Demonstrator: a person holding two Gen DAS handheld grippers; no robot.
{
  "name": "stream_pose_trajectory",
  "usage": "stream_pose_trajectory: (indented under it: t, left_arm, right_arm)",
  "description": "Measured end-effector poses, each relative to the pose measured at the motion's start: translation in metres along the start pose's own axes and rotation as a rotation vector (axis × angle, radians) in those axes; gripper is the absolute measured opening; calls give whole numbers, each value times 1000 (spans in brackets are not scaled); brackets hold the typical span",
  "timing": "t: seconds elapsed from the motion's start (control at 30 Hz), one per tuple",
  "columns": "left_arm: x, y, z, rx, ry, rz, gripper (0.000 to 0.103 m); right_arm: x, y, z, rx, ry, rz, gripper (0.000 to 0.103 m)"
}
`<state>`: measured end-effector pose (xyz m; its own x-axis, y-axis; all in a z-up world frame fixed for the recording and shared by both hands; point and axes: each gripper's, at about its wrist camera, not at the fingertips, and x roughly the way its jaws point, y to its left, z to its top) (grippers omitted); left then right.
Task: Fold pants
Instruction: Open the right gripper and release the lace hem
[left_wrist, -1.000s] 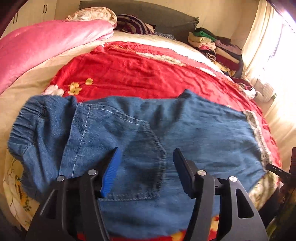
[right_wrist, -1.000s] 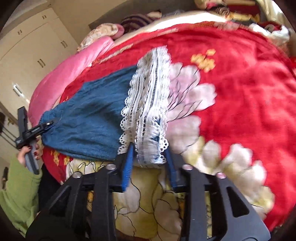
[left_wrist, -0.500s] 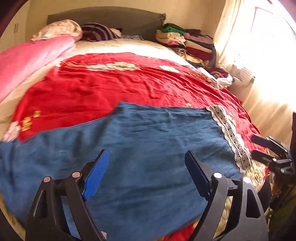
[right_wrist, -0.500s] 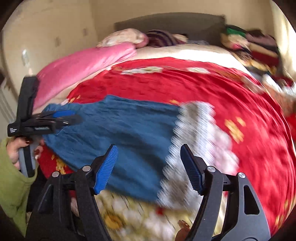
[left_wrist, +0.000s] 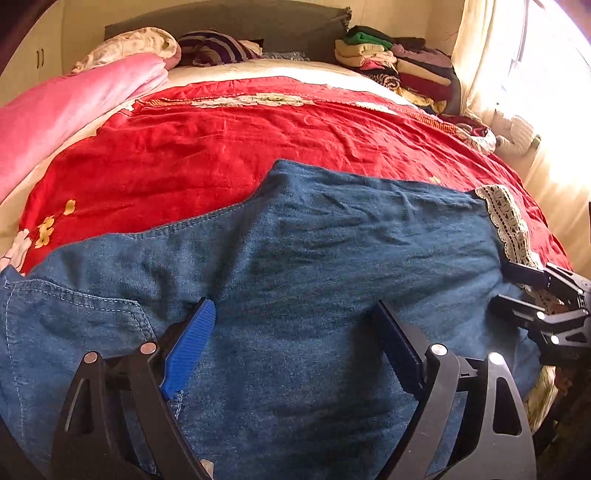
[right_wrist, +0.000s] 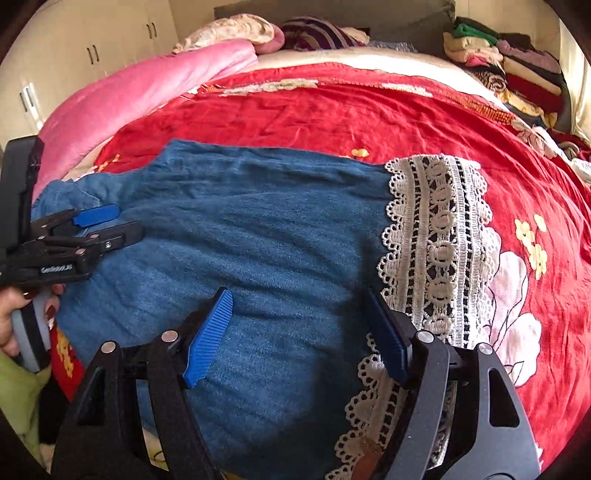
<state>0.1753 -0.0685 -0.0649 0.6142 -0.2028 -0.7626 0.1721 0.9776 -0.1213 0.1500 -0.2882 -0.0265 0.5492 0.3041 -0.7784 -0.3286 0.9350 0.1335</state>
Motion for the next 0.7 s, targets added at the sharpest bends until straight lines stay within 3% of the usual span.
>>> stream_pose_trajectory:
  t: [0.13, 0.17, 0.4, 0.7]
  left_arm:
    - [-18, -3, 2, -18, -12, -13, 87]
    - [-22, -5, 3, -16, -17, -16, 94]
    - [-62, -24, 12, 10, -88, -51, 98]
    - [-85, -63, 26, 89, -126, -94, 98]
  right_arm:
    - [-35, -10, -2, 99, -81, 84, 76]
    - [-44, -11, 0, 115, -99, 89, 77]
    - [-95, -30, -15, 199, -173, 60, 89]
    - [-126, -56, -43, 295, -220, 12, 92]
